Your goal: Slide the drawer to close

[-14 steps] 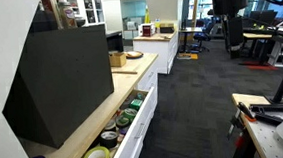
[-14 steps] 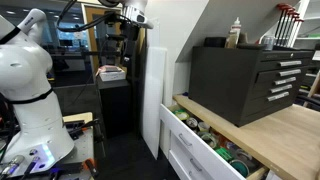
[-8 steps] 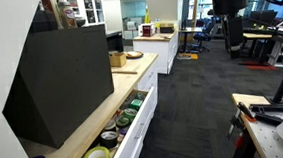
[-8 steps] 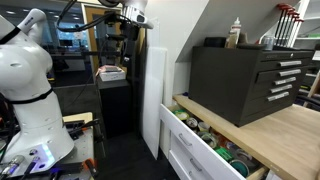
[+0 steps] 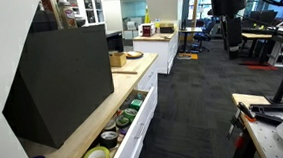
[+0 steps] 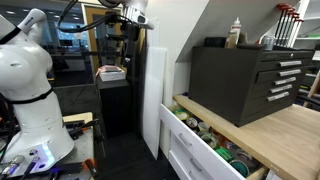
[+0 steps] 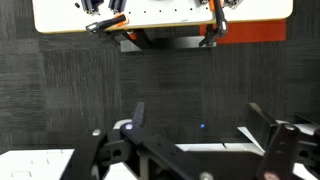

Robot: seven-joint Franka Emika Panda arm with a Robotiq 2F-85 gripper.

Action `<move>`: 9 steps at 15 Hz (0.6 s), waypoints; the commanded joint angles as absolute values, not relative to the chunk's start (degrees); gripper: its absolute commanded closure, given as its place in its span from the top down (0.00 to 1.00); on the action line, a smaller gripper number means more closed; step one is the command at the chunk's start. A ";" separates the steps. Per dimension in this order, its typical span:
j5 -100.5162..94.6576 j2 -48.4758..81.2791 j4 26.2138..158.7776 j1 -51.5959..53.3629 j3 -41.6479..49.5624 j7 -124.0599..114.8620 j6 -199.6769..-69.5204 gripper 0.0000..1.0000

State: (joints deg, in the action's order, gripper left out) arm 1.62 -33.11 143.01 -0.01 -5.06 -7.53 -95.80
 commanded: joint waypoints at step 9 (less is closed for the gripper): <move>-3.12 -22.58 149.20 0.68 -3.99 -0.89 -123.28 1.00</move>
